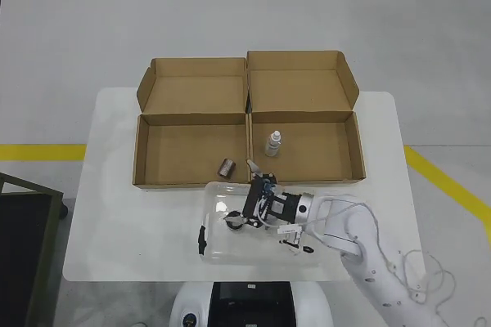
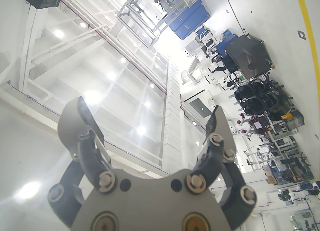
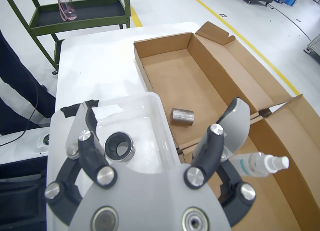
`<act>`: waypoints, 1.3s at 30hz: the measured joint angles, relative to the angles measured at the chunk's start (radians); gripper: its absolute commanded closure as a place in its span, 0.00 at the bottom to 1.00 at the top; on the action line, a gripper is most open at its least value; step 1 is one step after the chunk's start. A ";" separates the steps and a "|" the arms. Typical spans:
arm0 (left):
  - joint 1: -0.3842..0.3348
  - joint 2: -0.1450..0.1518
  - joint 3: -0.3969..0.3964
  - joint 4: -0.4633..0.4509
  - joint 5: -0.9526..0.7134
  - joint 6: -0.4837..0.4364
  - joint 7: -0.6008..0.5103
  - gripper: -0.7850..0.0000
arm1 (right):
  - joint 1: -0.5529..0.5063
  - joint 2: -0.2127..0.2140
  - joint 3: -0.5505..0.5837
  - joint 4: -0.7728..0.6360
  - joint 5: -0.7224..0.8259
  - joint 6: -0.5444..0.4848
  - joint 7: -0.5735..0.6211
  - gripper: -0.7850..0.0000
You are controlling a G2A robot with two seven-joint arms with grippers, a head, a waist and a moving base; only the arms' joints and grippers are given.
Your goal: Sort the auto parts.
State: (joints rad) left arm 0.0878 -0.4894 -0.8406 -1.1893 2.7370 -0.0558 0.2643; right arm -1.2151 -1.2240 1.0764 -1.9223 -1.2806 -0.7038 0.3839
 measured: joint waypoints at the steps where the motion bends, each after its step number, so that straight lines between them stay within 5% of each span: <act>1: 0.000 0.000 0.000 0.000 0.000 0.000 0.000 0.00 | -0.019 0.004 0.011 -0.011 -0.007 -0.009 0.000 0.00; 11: 0.000 0.000 0.000 0.000 0.000 0.000 0.000 0.00 | -0.170 0.042 0.080 -0.052 -0.109 -0.122 -0.017 0.00; 28: 0.000 0.000 0.000 0.000 0.000 0.000 0.000 0.00 | -0.211 0.054 0.103 -0.006 -0.066 0.021 0.139 0.00; 39: 0.000 0.000 0.000 0.000 0.000 0.000 0.000 0.00 | -0.179 0.059 0.073 0.035 -0.081 0.017 0.201 0.14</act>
State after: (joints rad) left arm 0.0878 -0.4894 -0.8406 -1.1893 2.7370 -0.0558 0.2643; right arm -1.3937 -1.1654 1.1496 -1.8871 -1.3612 -0.6864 0.5852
